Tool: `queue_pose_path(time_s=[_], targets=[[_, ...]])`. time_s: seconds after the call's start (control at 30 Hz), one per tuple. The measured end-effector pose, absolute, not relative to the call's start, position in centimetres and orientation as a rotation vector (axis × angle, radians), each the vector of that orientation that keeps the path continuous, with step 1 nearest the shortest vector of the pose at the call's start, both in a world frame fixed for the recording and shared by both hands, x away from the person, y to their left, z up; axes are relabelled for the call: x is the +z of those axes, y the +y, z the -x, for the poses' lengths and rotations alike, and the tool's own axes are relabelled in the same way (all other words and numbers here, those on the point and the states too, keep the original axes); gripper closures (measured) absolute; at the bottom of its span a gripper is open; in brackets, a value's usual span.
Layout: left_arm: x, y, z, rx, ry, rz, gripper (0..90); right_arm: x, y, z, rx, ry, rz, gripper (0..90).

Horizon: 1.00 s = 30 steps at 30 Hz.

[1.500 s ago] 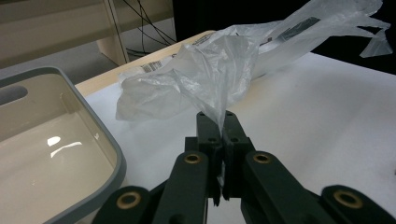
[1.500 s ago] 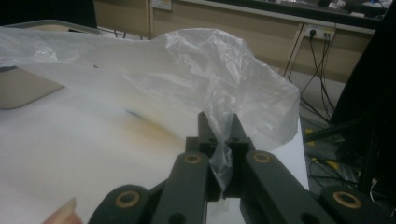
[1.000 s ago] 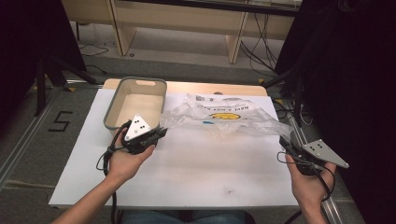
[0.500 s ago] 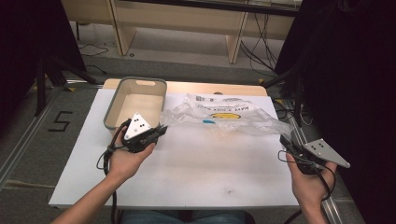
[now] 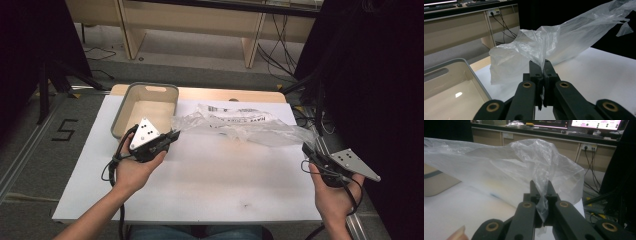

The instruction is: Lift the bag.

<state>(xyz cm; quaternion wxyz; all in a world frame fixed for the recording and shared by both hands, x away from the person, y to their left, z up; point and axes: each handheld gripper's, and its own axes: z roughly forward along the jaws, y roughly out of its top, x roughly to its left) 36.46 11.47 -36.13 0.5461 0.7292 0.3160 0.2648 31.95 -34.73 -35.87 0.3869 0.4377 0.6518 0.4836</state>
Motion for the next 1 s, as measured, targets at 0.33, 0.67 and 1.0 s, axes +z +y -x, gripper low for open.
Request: queue_pose_path(time_s=[0.33,0.67,1.0], targets=[[-35.0,11.4,-36.2,0.639,0.732,-1.696,88.6,-35.0,-34.9,-31.6,1.247,1.631,-1.098,89.9],[-33.6,11.4,-35.6,0.647,0.705,-1.663,88.6,-34.0,-34.9,-31.3,1.270,1.606,-1.082,89.9],[-32.8,11.4,-35.4,0.650,0.692,-1.642,88.6,-33.4,-35.0,-31.4,1.289,1.591,-1.075,89.9]])
